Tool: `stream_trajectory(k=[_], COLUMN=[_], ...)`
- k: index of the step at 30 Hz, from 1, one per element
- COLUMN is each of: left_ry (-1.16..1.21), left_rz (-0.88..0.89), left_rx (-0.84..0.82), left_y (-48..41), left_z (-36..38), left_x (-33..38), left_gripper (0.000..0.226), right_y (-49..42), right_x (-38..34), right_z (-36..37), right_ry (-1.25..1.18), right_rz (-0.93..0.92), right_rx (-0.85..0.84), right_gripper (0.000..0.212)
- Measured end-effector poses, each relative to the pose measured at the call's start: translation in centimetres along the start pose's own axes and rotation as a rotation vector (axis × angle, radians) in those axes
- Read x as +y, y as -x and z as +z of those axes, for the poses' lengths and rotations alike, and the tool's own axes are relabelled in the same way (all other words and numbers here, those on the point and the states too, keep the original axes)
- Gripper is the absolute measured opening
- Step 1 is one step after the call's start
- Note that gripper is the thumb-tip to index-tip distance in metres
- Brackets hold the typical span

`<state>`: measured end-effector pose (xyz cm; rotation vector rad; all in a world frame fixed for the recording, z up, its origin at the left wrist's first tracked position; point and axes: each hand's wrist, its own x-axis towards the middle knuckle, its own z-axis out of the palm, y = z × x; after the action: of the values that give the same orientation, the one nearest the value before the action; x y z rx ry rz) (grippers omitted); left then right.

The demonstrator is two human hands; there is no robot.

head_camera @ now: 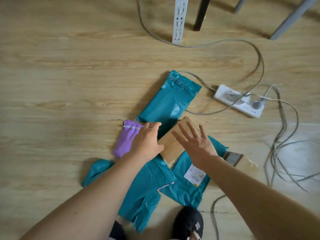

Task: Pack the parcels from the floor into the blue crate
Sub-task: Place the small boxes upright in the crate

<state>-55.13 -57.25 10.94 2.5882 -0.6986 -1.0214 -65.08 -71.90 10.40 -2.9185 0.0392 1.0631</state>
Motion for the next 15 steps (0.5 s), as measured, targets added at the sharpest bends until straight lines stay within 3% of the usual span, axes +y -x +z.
stream_trajectory(k=[7,10,15], left_ry=[0.149,0.150,0.196], left_rz=[-0.090,-0.119,-0.147], left_rx=[-0.009,-0.059,-0.115], left_y=[-1.1,-1.1,-1.2], left_z=[4.5,4.5,3.7], left_x=[-5.2,-6.2,-6.9], left_gripper=[0.074,0.083,0.101], right_y=[-6.7,-7.5,-8.3], right_x=[-2.1,-2.3,-2.0], right_z=[5.0,5.3,3.6], right_ry=[0.163,0.106,-0.144], right_rz=[-0.107,-0.116,-0.014], right_rx=[0.000,0.064,0.123], right_gripper=[0.108,0.102,0.109])
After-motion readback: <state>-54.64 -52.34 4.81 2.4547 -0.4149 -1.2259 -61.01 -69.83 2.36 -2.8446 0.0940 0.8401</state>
